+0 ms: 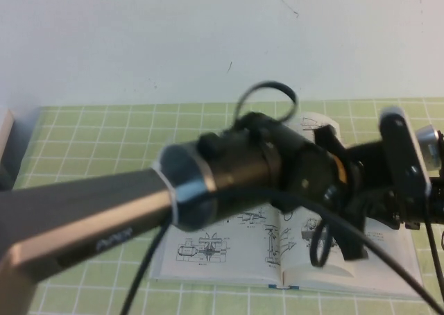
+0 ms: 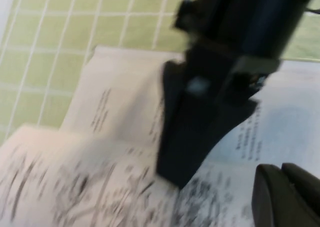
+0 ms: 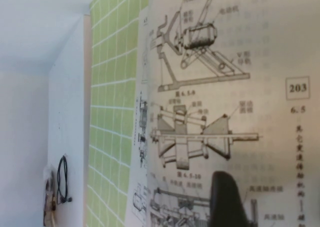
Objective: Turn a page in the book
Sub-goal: Open the closed book
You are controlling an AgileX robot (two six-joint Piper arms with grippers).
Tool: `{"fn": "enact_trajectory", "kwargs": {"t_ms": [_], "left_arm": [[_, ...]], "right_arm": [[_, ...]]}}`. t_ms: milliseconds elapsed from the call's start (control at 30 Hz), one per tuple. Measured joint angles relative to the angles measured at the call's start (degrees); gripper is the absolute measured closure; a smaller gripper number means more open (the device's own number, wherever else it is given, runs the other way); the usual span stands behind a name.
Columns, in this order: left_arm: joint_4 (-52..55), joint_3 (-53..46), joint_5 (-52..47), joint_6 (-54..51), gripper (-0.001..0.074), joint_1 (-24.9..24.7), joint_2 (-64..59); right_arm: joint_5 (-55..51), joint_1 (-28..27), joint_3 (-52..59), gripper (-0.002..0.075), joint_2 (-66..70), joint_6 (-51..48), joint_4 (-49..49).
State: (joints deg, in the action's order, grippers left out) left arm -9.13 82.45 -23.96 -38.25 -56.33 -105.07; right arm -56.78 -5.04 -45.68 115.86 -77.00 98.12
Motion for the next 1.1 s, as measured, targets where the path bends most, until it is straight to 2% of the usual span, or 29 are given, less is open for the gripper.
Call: {"fn": "enact_trajectory", "kwargs": {"t_ms": [200, 333, 767, 1100], "left_arm": [[4.52, 0.00, 1.70, 0.12, 0.0739, -5.53, -3.92], [5.27, 0.02, 1.81, 0.12, 0.0739, -7.03, -6.85], [9.13, 0.12, 0.75, 0.22, 0.0739, -6.93, -12.85], [9.55, 0.33, -0.74, 3.64, 0.0739, -4.07, -13.65]], "right_arm": [[-0.15, 0.00, 0.00, 0.0339, 0.00, -1.25, 0.00], [-0.15, 0.00, 0.00, 0.0339, 0.00, -1.88, 0.00], [-0.15, 0.00, 0.00, 0.0339, 0.00, -2.61, 0.00], [-0.15, 0.00, 0.00, 0.0339, 0.00, -3.17, -0.10]]}}
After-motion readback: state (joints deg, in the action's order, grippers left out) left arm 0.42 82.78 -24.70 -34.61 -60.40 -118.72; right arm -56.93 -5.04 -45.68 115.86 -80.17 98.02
